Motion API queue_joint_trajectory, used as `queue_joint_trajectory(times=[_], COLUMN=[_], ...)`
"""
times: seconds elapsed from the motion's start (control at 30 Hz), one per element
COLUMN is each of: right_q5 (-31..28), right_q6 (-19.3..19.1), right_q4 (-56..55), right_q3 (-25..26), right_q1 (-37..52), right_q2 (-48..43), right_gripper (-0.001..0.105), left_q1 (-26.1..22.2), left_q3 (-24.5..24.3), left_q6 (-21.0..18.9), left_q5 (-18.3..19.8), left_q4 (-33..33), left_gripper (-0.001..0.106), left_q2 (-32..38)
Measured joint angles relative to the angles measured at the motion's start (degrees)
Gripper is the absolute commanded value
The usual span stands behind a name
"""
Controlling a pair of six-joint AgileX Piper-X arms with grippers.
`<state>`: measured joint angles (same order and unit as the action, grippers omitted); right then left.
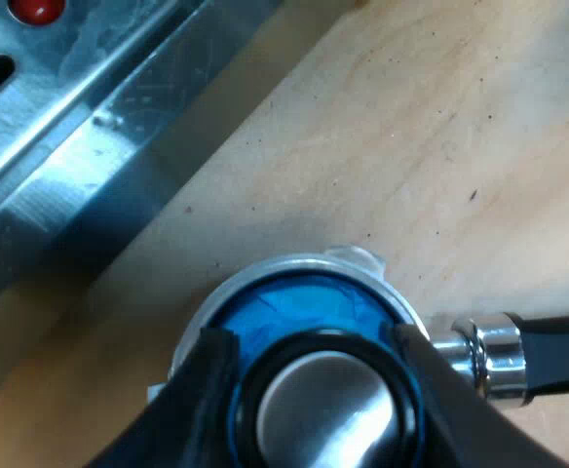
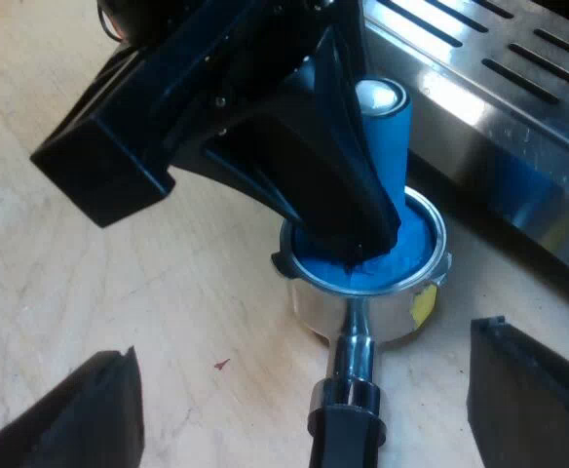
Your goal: Grind coffee beans and then tamp
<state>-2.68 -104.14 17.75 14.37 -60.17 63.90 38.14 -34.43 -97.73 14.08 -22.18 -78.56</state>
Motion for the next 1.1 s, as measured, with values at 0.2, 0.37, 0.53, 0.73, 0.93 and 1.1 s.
queue_joint_trajectory(times=[0.2,0.37,0.53,0.73,0.93,1.1], right_q5=[0.0,0.0,0.0,0.6,1.08,1.99], right_q6=[0.0,0.0,0.0,0.0,0.0,0.0], right_q4=[0.0,0.0,0.0,0.0,0.0,2.43], right_q3=[0.0,0.0,0.0,0.0,0.0,0.0], right_q1=[0.0,0.0,0.0,0.0,0.0,0.0], right_q2=[0.0,0.0,0.0,0.0,0.0,0.0], right_gripper=[0.07,0.07,0.07,0.07,0.07,0.07], left_q1=[0.0,0.0,0.0,0.0,0.0,0.0], left_q3=[-1.26,-2.61,-4.13,-6.68,-8.67,-9.14], left_q6=[-0.18,-0.18,-0.31,-0.41,-0.41,-0.82], left_q5=[0.0,-0.68,-1.59,-1.67,-1.67,-1.67], left_q4=[-1.93,-4.34,-8.12,-9.1,-10.76,-14.89], left_gripper=[0.001,0.001,0.001,0.001,0.001,0.001], left_q2=[0.0,1.24,2.31,4.12,6.6,11.48])
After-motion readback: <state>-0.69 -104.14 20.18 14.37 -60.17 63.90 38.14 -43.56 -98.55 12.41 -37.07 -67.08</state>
